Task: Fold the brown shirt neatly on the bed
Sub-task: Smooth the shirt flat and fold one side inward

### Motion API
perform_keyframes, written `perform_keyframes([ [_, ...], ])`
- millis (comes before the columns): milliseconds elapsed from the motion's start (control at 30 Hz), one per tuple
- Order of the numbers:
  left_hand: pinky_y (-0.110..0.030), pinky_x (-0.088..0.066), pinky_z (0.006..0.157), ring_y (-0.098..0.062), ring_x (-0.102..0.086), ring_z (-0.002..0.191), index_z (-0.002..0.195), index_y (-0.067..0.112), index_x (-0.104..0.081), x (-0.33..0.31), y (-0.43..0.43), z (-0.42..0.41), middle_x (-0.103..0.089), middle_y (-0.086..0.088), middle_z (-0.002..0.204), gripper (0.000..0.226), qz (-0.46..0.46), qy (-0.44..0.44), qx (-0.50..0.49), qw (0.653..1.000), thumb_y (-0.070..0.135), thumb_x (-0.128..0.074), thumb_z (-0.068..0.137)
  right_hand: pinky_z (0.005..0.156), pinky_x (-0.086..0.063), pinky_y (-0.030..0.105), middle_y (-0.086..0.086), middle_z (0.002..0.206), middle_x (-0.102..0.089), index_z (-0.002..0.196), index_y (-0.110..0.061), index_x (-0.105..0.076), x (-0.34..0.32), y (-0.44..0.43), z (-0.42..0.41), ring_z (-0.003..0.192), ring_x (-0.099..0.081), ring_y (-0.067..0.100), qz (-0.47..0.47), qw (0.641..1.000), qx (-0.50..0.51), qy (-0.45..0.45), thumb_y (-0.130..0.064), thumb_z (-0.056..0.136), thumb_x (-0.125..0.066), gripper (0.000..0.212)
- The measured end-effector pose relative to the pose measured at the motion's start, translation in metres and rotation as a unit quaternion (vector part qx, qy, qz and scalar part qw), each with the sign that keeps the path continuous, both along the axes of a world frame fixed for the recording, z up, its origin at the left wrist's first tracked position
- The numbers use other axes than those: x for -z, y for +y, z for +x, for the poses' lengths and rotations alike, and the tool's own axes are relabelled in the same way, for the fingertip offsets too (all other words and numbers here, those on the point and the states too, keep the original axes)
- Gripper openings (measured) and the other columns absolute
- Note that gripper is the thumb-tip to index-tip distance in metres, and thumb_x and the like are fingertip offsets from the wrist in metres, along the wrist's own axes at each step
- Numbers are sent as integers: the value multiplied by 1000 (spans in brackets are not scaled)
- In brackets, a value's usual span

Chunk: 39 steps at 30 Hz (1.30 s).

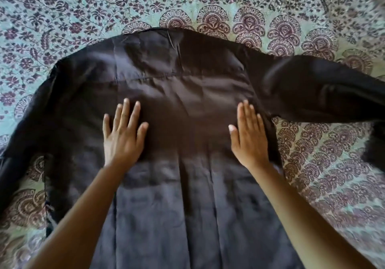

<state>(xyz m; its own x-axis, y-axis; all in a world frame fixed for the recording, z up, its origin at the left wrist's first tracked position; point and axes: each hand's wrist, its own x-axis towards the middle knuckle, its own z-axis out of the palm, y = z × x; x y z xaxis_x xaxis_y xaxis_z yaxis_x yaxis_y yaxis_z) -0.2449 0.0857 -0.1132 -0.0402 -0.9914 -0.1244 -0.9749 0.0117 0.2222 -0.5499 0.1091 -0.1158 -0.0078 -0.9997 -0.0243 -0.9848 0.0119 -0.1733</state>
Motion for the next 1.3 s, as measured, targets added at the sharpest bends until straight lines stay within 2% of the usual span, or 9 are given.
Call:
perform_keyframes([
  [267, -52, -4, 115, -26, -11, 144, 149, 19, -20, 3, 16, 70, -11, -9, 157, 57, 26, -47, -149, 987, 42, -28, 97, 115, -12, 43, 16, 153, -18, 145, -3, -19, -7, 22, -50, 142, -19, 28, 33, 994, 77, 64, -41, 93, -17, 65],
  [333, -50, -5, 115, -26, -14, 144, 148, 17, -22, -7, 25, 57, -14, -10, 157, 61, 17, -42, -127, 991, 45, -25, 94, 116, -8, 42, 16, 154, -15, 146, -3, -17, -13, 33, -30, 142, -15, 29, 18, 997, 60, 50, -40, 94, -19, 64],
  [467, -47, -11, 114, -27, -20, 142, 147, 24, -25, -13, 85, 8, -20, -9, 155, 62, 48, -30, 1, 998, 51, -19, 91, 115, -9, 40, 13, 154, -17, 146, -7, -20, -9, 80, 13, 142, -18, 25, 35, 996, -76, 18, -41, 95, -23, 61],
  [567, -46, -13, 113, -26, -24, 141, 145, 29, -26, -3, 125, 11, -24, -6, 154, 59, 65, -55, 41, 996, 53, -23, 91, 112, -15, 43, 13, 152, -24, 145, -10, -26, -3, 106, 0, 139, -25, 28, 47, 999, -20, 17, -46, 93, -25, 63],
  [733, -48, -4, 117, -24, -10, 145, 148, 27, -21, -4, 146, 71, -12, -6, 157, 56, 75, -54, -180, 979, 47, -30, 97, 112, -17, 44, 18, 150, -26, 144, -4, -26, -4, 118, -35, 139, -26, 32, 57, 997, 32, 29, -50, 93, -18, 69],
  [800, -48, -1, 117, -24, -7, 145, 148, 27, -17, -9, 149, 77, -8, -6, 158, 55, 82, -56, -206, 974, 45, -31, 98, 113, -16, 46, 19, 150, -25, 144, -3, -26, -5, 121, -34, 139, -25, 33, 62, 997, 42, 30, -48, 93, -17, 69],
  [933, -48, -4, 115, -25, -10, 145, 148, 25, -19, -22, 170, 52, -11, -8, 157, 58, 50, -33, -159, 985, 43, -37, 97, 113, -14, 48, 19, 151, -23, 144, -4, -25, -14, 135, -13, 140, -23, 33, 60, 997, 41, 19, -45, 92, -19, 66],
  [1133, -44, -9, 114, -24, -21, 143, 147, 28, -20, -10, 247, 13, -20, -4, 155, 62, 75, -42, -8, 996, 54, -24, 91, 113, -10, 42, 14, 152, -22, 145, -9, -23, -11, 199, 14, 140, -23, 29, 76, 996, -34, 7, -52, 94, -8, 69],
  [1300, -45, -4, 115, -22, -13, 144, 148, 23, -17, -5, 284, 79, -13, -4, 157, 67, 73, -39, -190, 978, 56, -20, 91, 112, -20, 49, 21, 150, -24, 144, -2, -26, -11, 242, -12, 137, -27, 36, 99, 994, 39, 14, -50, 92, -17, 71],
])
